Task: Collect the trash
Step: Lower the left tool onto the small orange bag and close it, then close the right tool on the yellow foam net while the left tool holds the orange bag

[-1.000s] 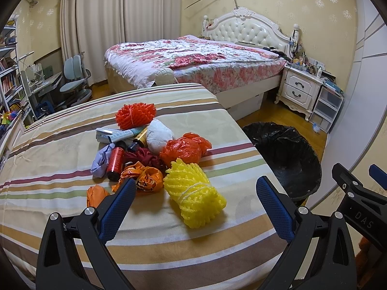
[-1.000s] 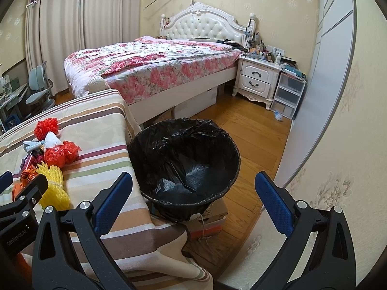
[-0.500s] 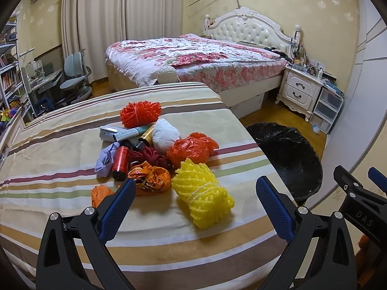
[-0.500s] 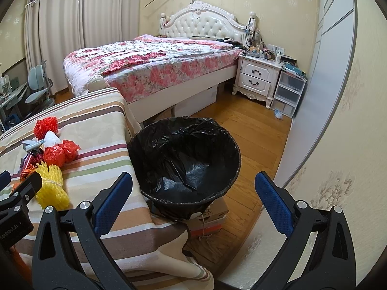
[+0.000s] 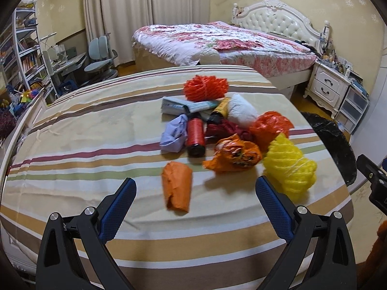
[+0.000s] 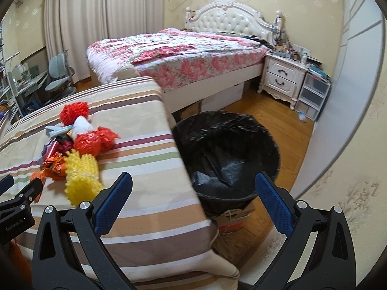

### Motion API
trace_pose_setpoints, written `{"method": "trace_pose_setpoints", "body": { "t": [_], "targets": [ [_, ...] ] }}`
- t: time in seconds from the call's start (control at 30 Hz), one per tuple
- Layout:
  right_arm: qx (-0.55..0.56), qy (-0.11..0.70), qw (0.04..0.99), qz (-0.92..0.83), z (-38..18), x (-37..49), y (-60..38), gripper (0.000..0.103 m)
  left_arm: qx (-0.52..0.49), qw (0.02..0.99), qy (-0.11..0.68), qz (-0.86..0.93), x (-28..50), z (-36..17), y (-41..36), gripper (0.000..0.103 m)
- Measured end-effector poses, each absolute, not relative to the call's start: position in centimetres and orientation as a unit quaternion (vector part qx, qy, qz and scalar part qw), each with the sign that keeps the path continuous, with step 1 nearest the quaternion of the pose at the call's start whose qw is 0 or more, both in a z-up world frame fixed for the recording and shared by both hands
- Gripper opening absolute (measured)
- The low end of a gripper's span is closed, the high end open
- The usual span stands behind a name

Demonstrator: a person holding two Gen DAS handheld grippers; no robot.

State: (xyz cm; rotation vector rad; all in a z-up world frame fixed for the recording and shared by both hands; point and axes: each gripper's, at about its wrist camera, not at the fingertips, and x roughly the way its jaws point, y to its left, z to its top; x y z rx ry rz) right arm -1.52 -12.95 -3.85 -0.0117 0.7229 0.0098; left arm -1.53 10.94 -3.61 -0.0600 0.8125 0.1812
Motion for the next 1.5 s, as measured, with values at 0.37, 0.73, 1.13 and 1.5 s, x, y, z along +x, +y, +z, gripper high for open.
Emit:
{"method": "trace_pose_setpoints", "body": {
  "t": [0.37,0.73,1.13,1.5],
  "targets": [
    [-0.014,0.374,0.926,0.042,-3.6,0.6,-9.8,0.099,-0.062,0.89,0.443,0.091,-0.7,-6.2,14.0,0.073],
    [-0.03,0.38,0.923,0.058,-4.1,1.5,-8.1,0.099,-0.035,0.9,0.426,0.082,-0.4,-6.0,14.3,0.036],
    [-0.047,0.369,0.923,0.1,-3.2,0.1,-5.0,0.099,-0.065,0.9,0.42,0.092,-1.7,-5.6,16.7,0.033],
    [-0.065,0.401,0.902,0.144,-5.1,0.6,-2.4,0.075,-0.076,0.901,0.415,0.105,-2.2,-5.3,18.0,0.033]
  ]
}}
